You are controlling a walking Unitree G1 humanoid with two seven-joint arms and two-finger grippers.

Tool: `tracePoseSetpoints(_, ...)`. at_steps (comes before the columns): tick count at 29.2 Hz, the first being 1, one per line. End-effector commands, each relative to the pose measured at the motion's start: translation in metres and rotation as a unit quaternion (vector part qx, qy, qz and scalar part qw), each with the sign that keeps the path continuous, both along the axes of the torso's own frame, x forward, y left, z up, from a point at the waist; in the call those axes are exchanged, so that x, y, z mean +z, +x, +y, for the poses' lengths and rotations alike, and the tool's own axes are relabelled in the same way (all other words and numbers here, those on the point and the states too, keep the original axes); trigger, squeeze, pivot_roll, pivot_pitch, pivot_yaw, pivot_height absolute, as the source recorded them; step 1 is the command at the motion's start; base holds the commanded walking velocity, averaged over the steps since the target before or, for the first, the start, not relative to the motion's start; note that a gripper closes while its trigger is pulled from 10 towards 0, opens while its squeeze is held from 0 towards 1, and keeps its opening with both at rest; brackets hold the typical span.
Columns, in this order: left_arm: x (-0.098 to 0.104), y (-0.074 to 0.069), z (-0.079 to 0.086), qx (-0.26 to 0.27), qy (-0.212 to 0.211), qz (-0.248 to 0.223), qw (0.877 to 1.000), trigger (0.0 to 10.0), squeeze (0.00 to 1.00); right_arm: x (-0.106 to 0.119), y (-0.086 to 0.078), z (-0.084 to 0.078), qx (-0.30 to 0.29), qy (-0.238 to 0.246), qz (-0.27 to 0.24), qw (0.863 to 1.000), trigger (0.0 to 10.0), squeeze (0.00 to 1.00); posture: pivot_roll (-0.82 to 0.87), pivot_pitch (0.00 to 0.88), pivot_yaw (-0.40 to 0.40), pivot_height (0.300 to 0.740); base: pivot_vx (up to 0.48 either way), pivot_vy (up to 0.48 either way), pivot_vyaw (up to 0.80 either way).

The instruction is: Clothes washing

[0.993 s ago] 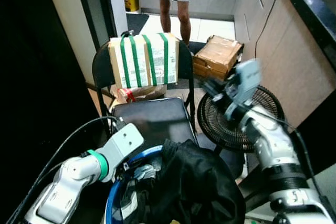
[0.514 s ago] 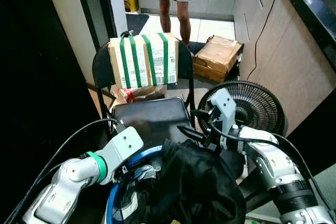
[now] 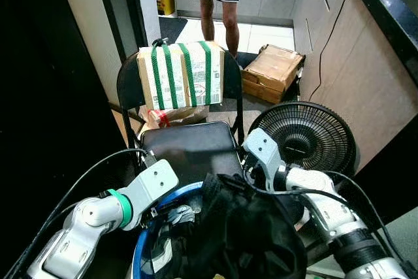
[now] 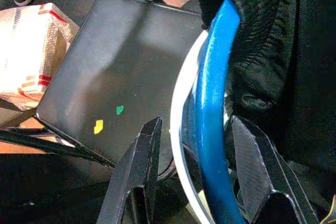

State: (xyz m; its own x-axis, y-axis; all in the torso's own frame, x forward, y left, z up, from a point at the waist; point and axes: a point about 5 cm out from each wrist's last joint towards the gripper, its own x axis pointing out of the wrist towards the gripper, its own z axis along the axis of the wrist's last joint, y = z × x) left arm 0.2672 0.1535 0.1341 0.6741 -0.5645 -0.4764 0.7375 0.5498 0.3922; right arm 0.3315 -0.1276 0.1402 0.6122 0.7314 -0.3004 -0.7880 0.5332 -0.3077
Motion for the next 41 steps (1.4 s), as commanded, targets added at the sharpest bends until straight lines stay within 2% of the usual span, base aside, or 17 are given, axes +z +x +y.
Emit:
tracePoseSetpoints(1, -0.007, -0.003, 0.0, -0.005, 0.011, 0.014, 1.0, 10.0, 0.0, -0.012, -0.002, 0.001, 0.005, -0.025, -0.005, 1.0, 10.0, 0.0, 0.14, 0.067, 0.068, 0.74, 0.0, 0.0, 0.0)
tracePoseSetpoints(3, -0.007, -0.003, 0.0, -0.005, 0.011, 0.014, 1.0, 10.0, 0.0, -0.012, -0.002, 0.001, 0.005, -0.025, -0.005, 1.0, 10.0, 0.0, 0.14, 0.067, 0.068, 0.74, 0.0, 0.0, 0.0)
tracePoseSetpoints(6, -0.006, -0.003, 0.0, -0.003, 0.007, 0.012, 1.0, 10.0, 0.0, 0.008, 0.0, 0.009, 0.009, 0.098, -0.019, 0.995, 10.0, 0.0, 0.14, 0.071, 0.063, 0.74, 0.0, 0.0, 0.0)
tracePoseSetpoints(7, -0.006, -0.003, 0.0, -0.003, 0.007, 0.012, 1.0, 10.0, 0.0, 0.012, -0.001, 0.01, 0.012, 0.122, -0.017, 0.992, 10.0, 0.0, 0.14, 0.071, 0.063, 0.74, 0.0, 0.0, 0.0)
tracePoseSetpoints(12, -0.006, -0.004, 0.0, -0.003, 0.009, 0.012, 1.0, 10.0, 0.0, 0.007, -0.016, 0.016, 0.089, 0.108, 0.015, 0.99, 10.0, 0.0, 0.14, 0.071, 0.062, 0.74, 0.0, 0.0, 0.0)
tracePoseSetpoints(16, -0.006, -0.004, 0.0, -0.004, 0.009, 0.012, 1.0, 10.0, 0.0, -0.001, -0.02, 0.02, 0.099, 0.098, 0.026, 0.99, 10.0, 0.0, 0.14, 0.071, 0.062, 0.74, 0.0, 0.0, 0.0)
tracePoseSetpoints(20, -0.007, -0.004, 0.0, -0.005, 0.01, 0.013, 1.0, 10.0, 0.0, -0.013, -0.002, 0.022, 0.019, 0.068, 0.018, 0.997, 10.0, 0.0, 0.14, 0.071, 0.064, 0.74, 0.0, 0.0, 0.0)
tracePoseSetpoints(23, -0.007, -0.003, 0.0, -0.008, 0.012, 0.014, 1.0, 10.0, 0.0, -0.005, 0.018, 0.035, -0.033, 0.097, 0.012, 0.995, 10.0, 0.0, 0.14, 0.074, 0.069, 0.74, 0.0, 0.0, 0.0)
tracePoseSetpoints(26, -0.007, -0.003, 0.0, -0.008, 0.013, 0.016, 1.0, 10.0, 0.0, 0.0, 0.025, 0.049, -0.029, 0.086, 0.029, 0.995, 10.0, 0.0, 0.14, 0.076, 0.07, 0.74, 0.0, 0.0, 0.0)
tracePoseSetpoints(29, -0.007, -0.004, 0.0, -0.008, 0.014, 0.016, 1.0, 10.0, 0.0, 0.0, 0.026, 0.052, -0.027, 0.077, 0.035, 0.996, 10.0, 0.0, 0.14, 0.076, 0.07, 0.74, 0.0, 0.0, 0.0)
tracePoseSetpoints(31, -0.008, -0.005, 0.002, -0.007, 0.016, 0.019, 1.0, 10.0, 0.0, -0.004, 0.026, 0.057, -0.012, 0.043, 0.072, 0.996, 10.0, 0.0, 0.15, 0.077, 0.064, 0.74, 0.0, 0.0, 0.0)
tracePoseSetpoints(34, -0.008, -0.006, 0.003, -0.004, 0.016, 0.019, 1.0, 10.0, 0.0, -0.001, 0.029, 0.062, -0.003, 0.041, 0.075, 0.996, 10.0, 0.0, 0.15, 0.078, 0.055, 0.74, 0.0, 0.0, 0.0)
tracePoseSetpoints(35, -0.008, -0.006, 0.003, -0.002, 0.015, 0.019, 1.0, 10.0, 0.0, 0.003, 0.03, 0.064, -0.001, 0.052, 0.066, 0.996, 10.0, 0.0, 0.15, 0.078, 0.055, 0.74, 0.0, 0.0, 0.0)
tracePoseSetpoints(36, -0.007, -0.006, 0.004, 0.0, 0.014, 0.017, 1.0, 10.0, 0.0, 0.015, 0.03, 0.07, 0.018, 0.099, 0.051, 0.994, 10.0, 0.0, 0.15, 0.078, 0.055, 0.74, 0.0, 0.0, 0.0)
tracePoseSetpoints(37, -0.007, -0.006, 0.004, 0.0, 0.014, 0.017, 1.0, 10.0, 0.0, 0.015, 0.03, 0.07, 0.018, 0.099, 0.051, 0.994, 10.0, 0.0, 0.15, 0.078, 0.055, 0.74, 0.0, 0.0, 0.0)
tracePoseSetpoints(39, -0.007, -0.007, 0.004, 0.002, 0.013, 0.016, 1.0, 10.0, 0.0, 0.034, 0.023, 0.079, 0.08, 0.171, 0.025, 0.982, 10.0, 0.0, 0.15, 0.078, 0.055, 0.74, 0.0, 0.0, 0.0)
tracePoseSetpoints(41, -0.006, -0.007, 0.004, 0.002, 0.012, 0.015, 1.0, 10.0, 0.0, 0.041, 0.012, 0.079, 0.126, 0.188, 0.012, 0.974, 10.0, 0.0, 0.15, 0.08, 0.05, 0.74, 0.0, 0.0, 0.0)
